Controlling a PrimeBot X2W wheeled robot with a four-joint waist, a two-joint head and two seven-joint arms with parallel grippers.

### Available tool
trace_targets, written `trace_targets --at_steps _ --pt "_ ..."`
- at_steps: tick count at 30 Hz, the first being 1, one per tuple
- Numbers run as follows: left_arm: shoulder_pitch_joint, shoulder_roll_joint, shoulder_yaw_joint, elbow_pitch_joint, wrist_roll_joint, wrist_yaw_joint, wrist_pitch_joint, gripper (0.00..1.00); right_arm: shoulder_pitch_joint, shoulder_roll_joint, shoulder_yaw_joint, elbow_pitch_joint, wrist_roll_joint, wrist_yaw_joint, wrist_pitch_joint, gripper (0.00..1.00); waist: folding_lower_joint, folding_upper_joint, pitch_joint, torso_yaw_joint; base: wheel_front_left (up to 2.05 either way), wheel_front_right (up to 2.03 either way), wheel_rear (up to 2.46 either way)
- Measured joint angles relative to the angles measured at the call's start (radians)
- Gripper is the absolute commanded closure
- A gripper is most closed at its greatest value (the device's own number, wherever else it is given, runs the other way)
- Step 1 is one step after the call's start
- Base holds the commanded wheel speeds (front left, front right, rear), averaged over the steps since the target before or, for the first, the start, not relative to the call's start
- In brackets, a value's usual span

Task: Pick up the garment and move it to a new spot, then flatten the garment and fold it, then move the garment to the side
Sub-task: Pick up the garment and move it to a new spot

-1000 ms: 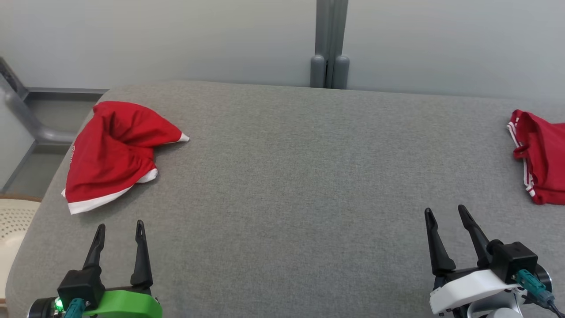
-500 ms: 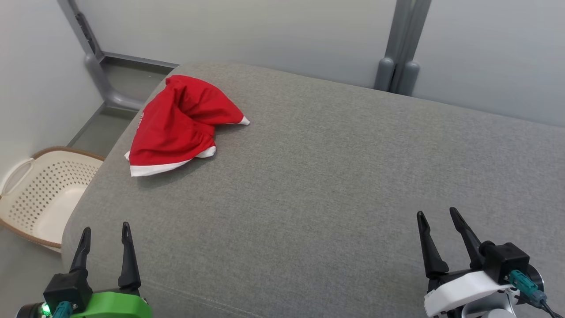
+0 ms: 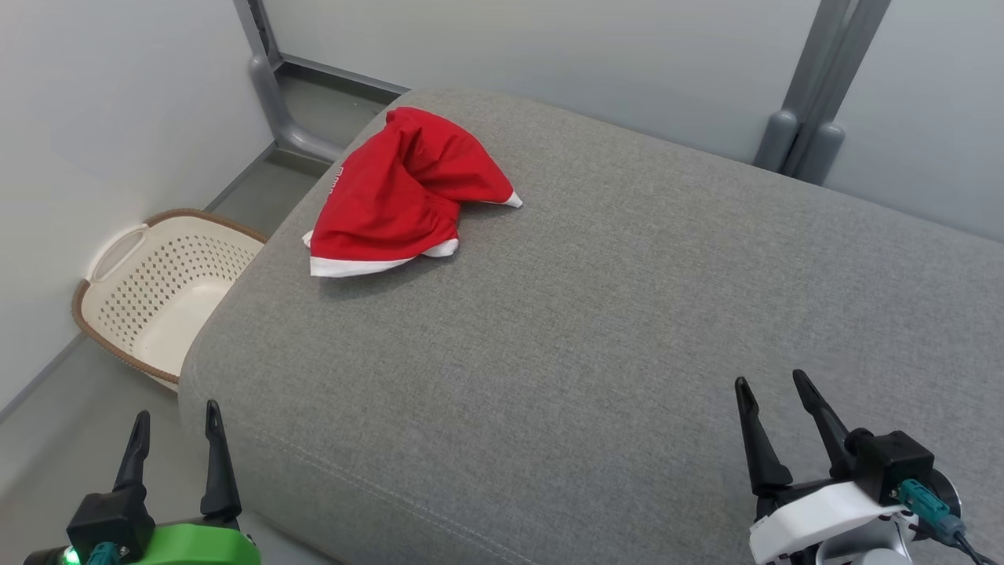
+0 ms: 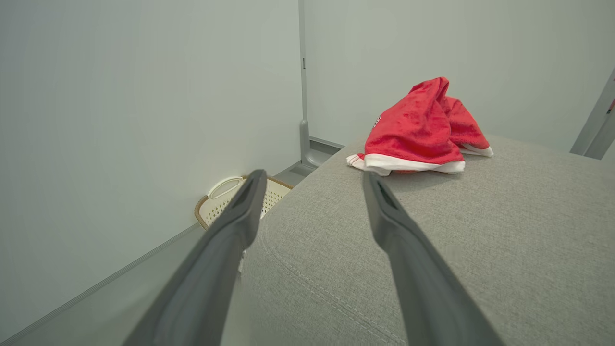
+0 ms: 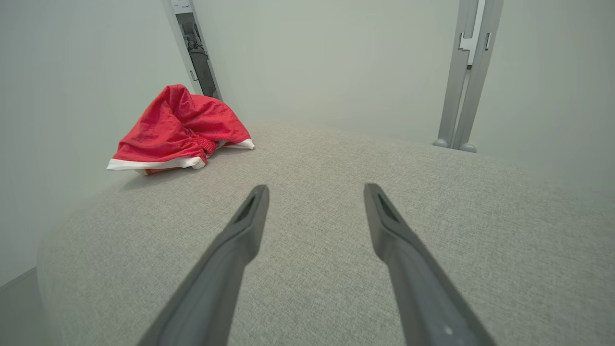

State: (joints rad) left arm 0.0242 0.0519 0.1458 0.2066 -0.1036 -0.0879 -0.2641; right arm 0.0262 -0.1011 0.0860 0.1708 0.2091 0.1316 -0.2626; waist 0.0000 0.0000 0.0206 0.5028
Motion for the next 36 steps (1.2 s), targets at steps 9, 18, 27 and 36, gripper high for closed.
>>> trace_targets --at_steps 9,18,27,36 --pt "0.005 0.0 0.005 -0.002 -0.002 0.004 0.0 0.0 0.0 -0.001 0.014 0.0 0.0 0.0 0.0 0.0 0.0 0.0 0.008 0.005 0.0 0.0 0.0" --pt "-0.092 0.01 0.01 0.014 -0.007 -0.003 0.0 0.0 -0.034 -0.04 0.006 -0.008 -0.005 0.0 0.0 0.0 0.0001 0.0 0.049 -0.031 0.0 0.0 0.0" --pt "-0.379 0.076 0.041 0.039 -0.028 -0.018 0.0 0.0 -0.097 -0.131 -0.046 -0.058 -0.029 0.0 0.0 0.0 0.0001 0.0 0.154 -0.109 0.0 0.0 0.0" --pt "-0.689 0.195 0.065 0.146 -0.055 -0.029 0.0 0.0 -0.111 -0.192 -0.168 -0.153 -0.049 0.0 0.0 0.0 0.0001 0.0 0.296 -0.233 0.0 0.0 0.0"
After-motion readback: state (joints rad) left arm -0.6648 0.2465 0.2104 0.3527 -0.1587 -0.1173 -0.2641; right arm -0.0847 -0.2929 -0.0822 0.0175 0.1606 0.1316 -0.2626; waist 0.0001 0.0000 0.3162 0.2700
